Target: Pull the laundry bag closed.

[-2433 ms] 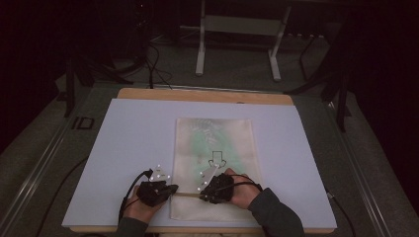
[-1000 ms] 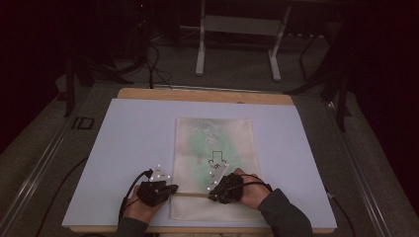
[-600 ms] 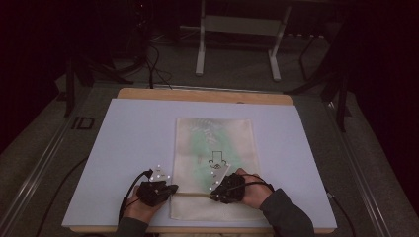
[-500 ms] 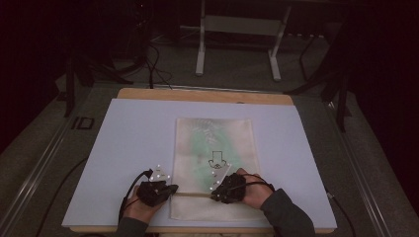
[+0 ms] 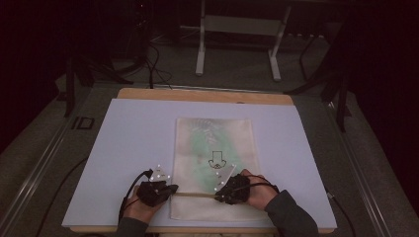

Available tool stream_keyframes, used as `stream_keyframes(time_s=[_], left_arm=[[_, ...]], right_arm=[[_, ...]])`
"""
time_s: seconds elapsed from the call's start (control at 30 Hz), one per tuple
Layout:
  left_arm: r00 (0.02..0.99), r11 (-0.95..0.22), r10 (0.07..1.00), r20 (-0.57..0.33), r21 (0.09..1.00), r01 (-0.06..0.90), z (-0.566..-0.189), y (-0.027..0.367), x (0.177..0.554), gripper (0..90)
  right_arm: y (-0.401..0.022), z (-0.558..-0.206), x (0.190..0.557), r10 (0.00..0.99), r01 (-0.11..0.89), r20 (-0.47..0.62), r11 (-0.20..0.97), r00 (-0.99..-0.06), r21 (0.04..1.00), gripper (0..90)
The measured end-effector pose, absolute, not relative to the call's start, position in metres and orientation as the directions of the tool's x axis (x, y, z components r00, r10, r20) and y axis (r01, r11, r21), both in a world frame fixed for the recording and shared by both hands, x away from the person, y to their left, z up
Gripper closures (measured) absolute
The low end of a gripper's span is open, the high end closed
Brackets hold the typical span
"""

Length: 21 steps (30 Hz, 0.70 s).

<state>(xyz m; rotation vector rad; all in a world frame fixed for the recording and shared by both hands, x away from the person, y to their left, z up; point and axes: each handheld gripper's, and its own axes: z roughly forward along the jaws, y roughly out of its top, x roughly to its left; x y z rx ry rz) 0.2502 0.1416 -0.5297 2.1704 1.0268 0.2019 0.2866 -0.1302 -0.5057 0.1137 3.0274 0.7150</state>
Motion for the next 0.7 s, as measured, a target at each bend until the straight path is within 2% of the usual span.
stream_keyframes(time_s=[0.7], left_arm=[[0.671, -0.428, 0.726, -0.151, 0.664, 0.613, -0.53, 0.141, 0.25, 89.2]], right_arm=[[-0.144, -0.505, 0.287, 0.095, 0.084, -0.002, 0.887, -0.996, 0.454, 82.3]])
